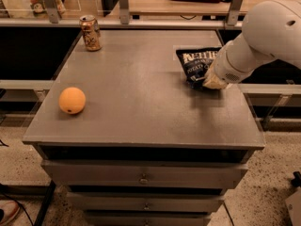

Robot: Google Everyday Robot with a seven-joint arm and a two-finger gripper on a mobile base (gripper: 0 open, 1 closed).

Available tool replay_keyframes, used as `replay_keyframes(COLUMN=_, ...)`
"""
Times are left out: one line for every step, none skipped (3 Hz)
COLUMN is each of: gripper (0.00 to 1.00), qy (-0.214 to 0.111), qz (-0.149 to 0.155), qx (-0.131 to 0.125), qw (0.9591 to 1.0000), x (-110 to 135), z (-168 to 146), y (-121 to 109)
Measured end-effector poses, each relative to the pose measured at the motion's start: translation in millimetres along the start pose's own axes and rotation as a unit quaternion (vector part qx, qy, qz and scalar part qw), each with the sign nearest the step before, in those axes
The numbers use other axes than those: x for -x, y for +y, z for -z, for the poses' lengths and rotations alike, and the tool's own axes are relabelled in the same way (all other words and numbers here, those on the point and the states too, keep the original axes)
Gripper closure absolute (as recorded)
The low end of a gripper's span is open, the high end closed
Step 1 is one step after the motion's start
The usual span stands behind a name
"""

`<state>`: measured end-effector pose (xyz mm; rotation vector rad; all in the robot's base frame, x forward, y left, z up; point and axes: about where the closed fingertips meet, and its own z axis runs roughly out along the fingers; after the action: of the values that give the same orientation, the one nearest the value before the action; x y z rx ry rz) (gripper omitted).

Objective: Move blue chip bag near orange

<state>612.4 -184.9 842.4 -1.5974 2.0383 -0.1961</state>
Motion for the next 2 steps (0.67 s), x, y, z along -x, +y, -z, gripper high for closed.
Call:
replay_keyframes(gripper=1.00, qy=-0.013, qz=0.031, qx=0.017, qw=0.9993, x=16.2, z=-4.2, y=12.2)
replay_keyframes(gripper=1.00, qy=-0.042, qz=0.074, qx=0.034, qw=0.9958, x=42.4, z=5.9, y=29.8)
